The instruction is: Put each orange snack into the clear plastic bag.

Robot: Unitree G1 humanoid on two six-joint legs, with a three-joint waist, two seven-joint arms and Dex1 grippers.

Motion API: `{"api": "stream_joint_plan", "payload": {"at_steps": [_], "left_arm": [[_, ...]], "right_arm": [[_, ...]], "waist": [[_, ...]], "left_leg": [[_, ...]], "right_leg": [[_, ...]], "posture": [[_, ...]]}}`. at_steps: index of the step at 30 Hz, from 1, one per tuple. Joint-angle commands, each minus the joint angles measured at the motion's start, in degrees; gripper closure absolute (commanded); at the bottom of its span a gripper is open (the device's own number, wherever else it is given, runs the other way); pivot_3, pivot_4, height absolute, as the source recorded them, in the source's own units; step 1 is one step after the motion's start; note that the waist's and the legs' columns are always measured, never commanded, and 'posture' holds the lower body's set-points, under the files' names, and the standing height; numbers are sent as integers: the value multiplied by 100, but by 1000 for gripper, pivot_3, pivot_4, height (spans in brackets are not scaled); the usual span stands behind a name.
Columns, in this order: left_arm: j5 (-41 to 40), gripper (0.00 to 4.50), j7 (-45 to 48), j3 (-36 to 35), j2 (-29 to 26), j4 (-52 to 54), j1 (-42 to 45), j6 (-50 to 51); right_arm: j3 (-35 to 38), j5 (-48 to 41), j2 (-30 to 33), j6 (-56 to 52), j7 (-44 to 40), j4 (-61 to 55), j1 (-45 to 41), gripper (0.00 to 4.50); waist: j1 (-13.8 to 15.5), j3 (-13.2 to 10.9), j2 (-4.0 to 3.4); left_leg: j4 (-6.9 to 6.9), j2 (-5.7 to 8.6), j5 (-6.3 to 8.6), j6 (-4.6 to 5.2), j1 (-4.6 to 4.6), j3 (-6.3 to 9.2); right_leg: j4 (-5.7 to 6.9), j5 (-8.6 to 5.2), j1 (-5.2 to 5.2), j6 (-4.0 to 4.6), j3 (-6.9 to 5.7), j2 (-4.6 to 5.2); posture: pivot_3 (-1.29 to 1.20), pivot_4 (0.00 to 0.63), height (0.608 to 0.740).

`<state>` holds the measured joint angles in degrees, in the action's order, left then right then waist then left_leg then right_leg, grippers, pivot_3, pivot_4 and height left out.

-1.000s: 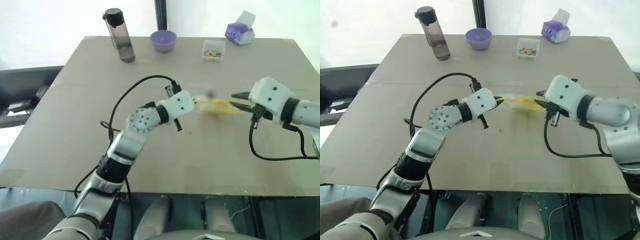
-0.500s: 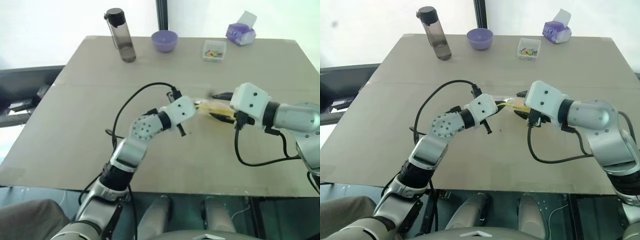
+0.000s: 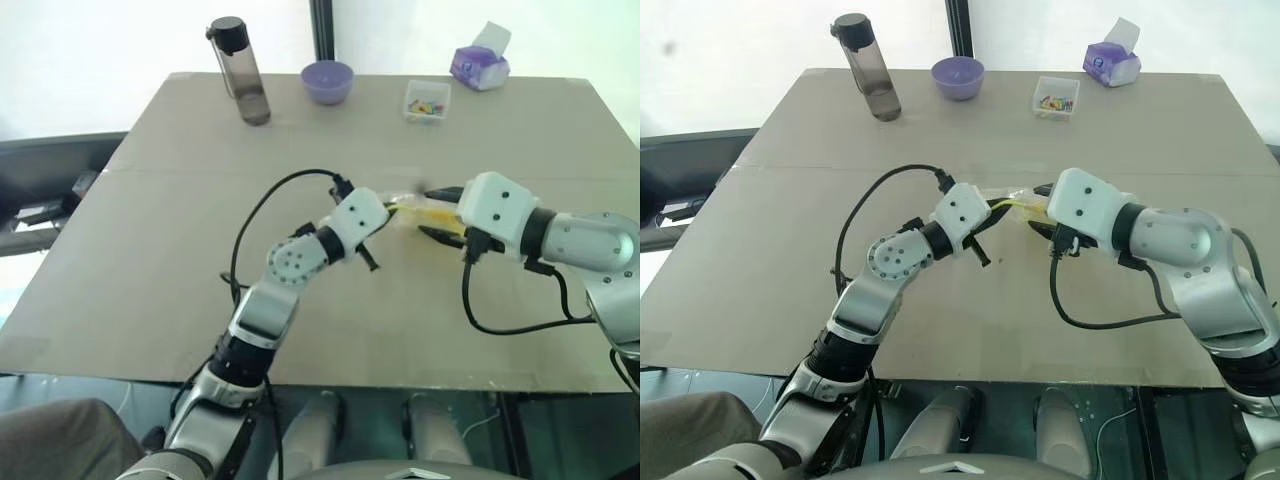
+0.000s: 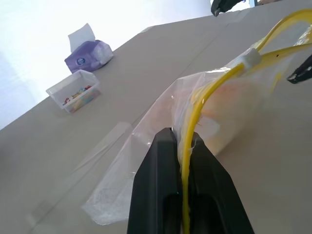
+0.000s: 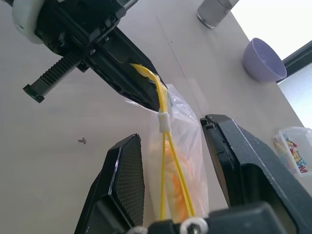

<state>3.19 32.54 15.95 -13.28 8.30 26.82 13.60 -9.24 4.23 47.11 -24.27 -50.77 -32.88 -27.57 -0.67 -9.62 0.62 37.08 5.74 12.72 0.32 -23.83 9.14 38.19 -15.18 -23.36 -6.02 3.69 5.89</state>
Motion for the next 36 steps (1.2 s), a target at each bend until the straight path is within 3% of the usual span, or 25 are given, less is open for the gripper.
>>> {"api": "stream_joint_plan", "payload": {"at_steps": [1, 26, 31, 36], "left_arm": [[-307, 4500, 8, -135, 127, 56, -151, -204], [-555, 4500, -151, -324, 305, -64, -148, -187], [-561, 4500, -172, -317, 278, -87, -135, -204], [-558, 4500, -195, -318, 273, -117, -108, -211]], "right_arm": [[169, 45, 73, 67, 70, -244, 44, 2245], [-333, 527, -396, -8, 364, -44, -191, 2245], [-340, 548, -454, 6, 344, -17, -222, 4475], [-342, 576, -497, 3, 342, 0, -270, 4475]], "waist": [[1, 0, 0], [0, 0, 0], [-1, 0, 0], [-2, 0, 0]], "left_leg": [[1, 0, 0, 0, 0, -1], [3, 1, 0, 0, 1, -1], [3, 1, 0, 0, 1, -1], [3, 1, 0, 0, 1, -1]], "right_leg": [[0, 0, 0, 0, 0, 1], [3, 0, 0, 0, 1, 0], [3, 0, 0, 0, 1, 0], [3, 0, 0, 0, 1, 0]], "posture": [[0, 150, 739], [0, 150, 739], [0, 150, 739], [0, 150, 739]]}}
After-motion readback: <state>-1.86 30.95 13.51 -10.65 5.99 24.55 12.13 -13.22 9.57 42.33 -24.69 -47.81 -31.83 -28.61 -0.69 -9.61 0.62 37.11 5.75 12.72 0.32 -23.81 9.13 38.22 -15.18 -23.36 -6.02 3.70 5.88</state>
